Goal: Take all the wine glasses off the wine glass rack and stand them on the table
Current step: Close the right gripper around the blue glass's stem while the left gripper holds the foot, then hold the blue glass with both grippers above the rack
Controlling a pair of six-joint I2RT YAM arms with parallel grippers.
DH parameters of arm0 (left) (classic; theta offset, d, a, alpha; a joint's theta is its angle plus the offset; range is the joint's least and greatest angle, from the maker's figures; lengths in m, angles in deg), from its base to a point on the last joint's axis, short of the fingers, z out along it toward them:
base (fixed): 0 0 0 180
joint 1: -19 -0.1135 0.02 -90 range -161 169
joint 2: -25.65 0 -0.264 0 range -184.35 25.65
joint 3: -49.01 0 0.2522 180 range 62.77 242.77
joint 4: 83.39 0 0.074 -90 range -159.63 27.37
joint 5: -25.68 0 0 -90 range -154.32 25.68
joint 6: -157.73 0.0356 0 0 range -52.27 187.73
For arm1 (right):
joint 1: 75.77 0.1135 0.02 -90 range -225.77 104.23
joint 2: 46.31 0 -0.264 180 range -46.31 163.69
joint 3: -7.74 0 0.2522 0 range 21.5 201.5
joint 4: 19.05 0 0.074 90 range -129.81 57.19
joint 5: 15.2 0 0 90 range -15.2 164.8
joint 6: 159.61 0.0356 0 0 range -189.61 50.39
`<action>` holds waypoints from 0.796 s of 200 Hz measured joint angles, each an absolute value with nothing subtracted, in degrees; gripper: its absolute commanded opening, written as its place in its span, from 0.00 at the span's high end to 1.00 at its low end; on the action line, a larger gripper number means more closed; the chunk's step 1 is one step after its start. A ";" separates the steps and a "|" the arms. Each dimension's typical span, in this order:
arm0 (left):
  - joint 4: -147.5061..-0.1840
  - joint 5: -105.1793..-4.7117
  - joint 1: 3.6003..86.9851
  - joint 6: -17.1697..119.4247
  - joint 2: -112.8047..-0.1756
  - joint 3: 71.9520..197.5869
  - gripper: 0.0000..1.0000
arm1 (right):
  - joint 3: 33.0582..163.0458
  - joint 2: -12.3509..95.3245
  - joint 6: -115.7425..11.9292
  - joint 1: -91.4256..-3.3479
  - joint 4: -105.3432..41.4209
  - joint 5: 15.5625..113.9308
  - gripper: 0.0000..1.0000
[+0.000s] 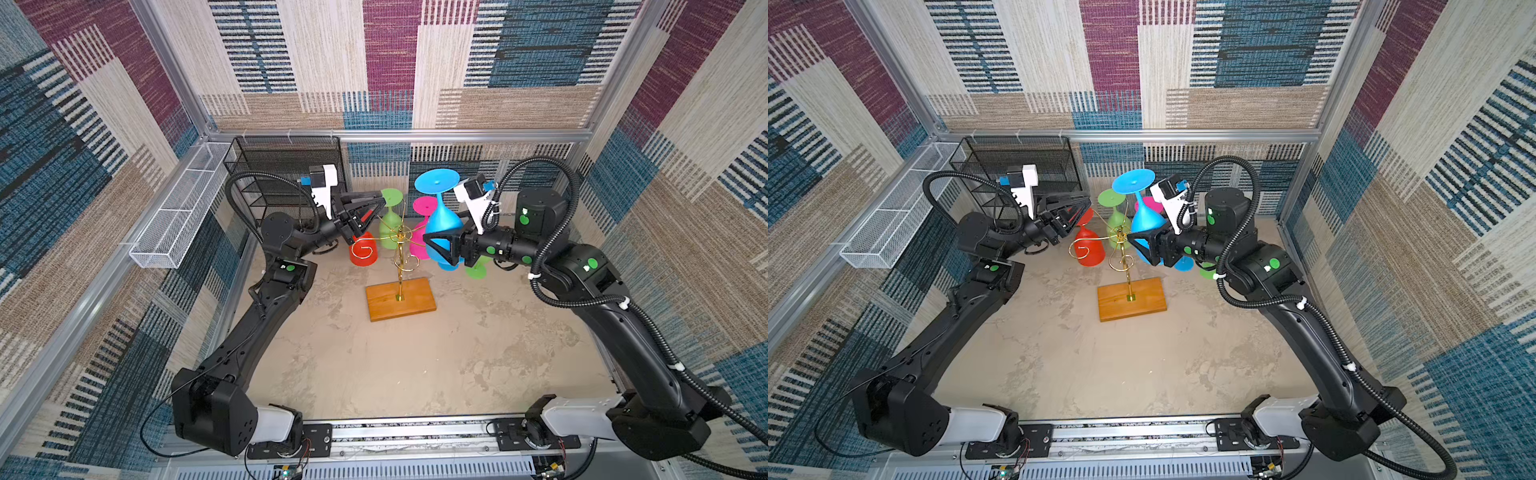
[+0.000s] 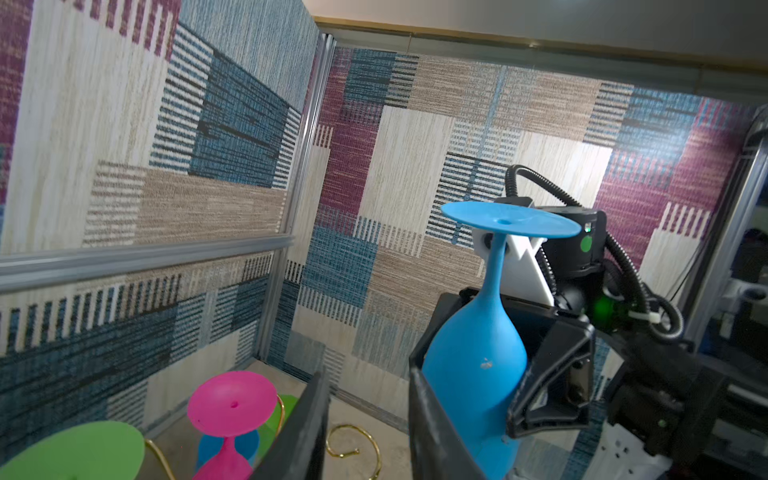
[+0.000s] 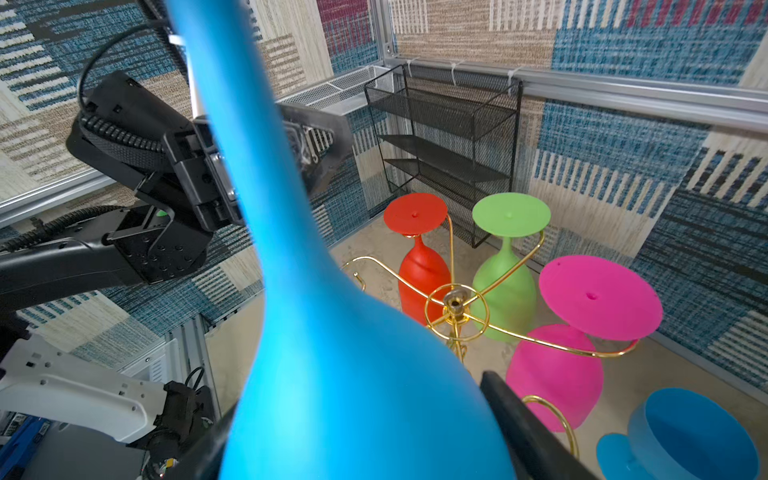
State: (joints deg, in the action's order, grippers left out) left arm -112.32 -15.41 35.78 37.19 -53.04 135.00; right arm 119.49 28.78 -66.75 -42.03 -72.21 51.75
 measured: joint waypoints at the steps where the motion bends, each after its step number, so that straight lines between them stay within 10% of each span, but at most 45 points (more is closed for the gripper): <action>1: -112.34 -15.43 35.80 38.15 -52.98 134.95 0.67 | 119.49 28.80 -66.73 -42.03 -72.27 51.71 0.54; 159: -112.21 -11.24 38.05 75.85 -55.47 136.74 0.68 | 118.58 32.32 -62.80 -42.01 -74.26 43.73 0.61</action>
State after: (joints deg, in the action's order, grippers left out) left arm -112.21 -11.24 38.05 75.85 -55.47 136.74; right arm 118.58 32.32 -62.80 -42.01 -74.26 43.73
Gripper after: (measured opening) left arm 0.319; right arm 0.742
